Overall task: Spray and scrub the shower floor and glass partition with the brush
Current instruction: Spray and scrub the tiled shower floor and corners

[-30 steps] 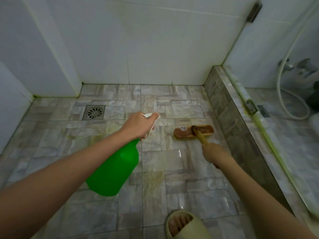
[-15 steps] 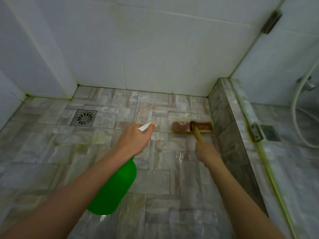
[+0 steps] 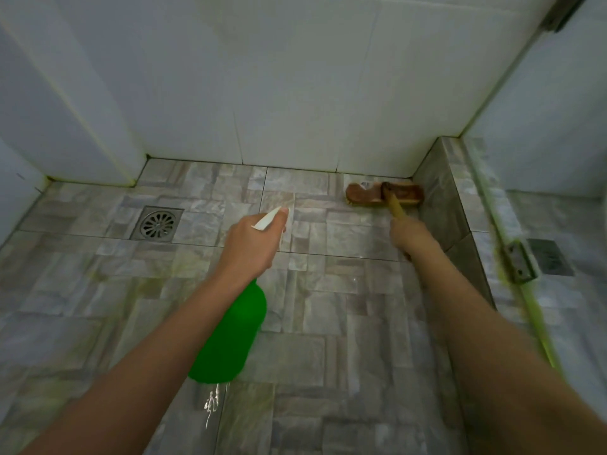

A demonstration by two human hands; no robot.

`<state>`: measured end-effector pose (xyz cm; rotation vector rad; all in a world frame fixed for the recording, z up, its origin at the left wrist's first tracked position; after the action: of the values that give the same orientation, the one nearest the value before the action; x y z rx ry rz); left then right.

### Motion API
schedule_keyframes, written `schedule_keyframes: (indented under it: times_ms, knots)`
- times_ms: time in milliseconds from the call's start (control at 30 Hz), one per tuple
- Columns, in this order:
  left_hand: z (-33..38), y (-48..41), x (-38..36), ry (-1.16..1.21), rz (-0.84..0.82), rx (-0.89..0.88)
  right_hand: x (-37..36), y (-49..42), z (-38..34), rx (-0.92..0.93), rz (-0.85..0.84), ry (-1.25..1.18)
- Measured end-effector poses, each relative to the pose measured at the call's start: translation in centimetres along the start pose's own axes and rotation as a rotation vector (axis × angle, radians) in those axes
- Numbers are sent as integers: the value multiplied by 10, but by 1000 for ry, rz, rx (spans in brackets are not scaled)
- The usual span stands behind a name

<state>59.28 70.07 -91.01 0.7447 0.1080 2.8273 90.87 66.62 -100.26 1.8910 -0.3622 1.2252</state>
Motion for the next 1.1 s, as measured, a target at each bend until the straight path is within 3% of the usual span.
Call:
schedule_keyframes:
  times_ms: [167,267,500,600,700,767,900,1000,1100]
  knots:
    - [-9,1,3,36,30,21,6,1,3,92,69,55]
    - [-14,0,5,80,28,55,-26,30,31,13,52,2]
    - [-22,1,15,73,36,39,32,-32,-41,49,39,4]
    - [-28,5,25,74,42,66,4,9,-24,104,97,120]
    - [-35,3,34,88,57,113,-36,51,-10,98,32,131]
    - [-38,2,38,78,58,114,-24,44,-38,132,81,102]
    - [-41,5,47,59,73,89,11,-9,-90,124,24,73]
    - [-39,10,57,56,101,92,-18,24,-77,178,41,89]
    - [-41,9,68,69,127,105,-64,78,-44,79,16,-40]
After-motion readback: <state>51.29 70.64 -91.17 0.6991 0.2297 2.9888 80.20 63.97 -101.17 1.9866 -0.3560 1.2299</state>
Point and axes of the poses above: each hand's wrist, its own y-axis away from the middle knuckle, its own x-axis out of the back of the hand, z = x × y, the point moved 7 cm from there along -y, towards the middle knuckle, and after that the axes turned 5 degrees about -x, right-handed, at the moved point
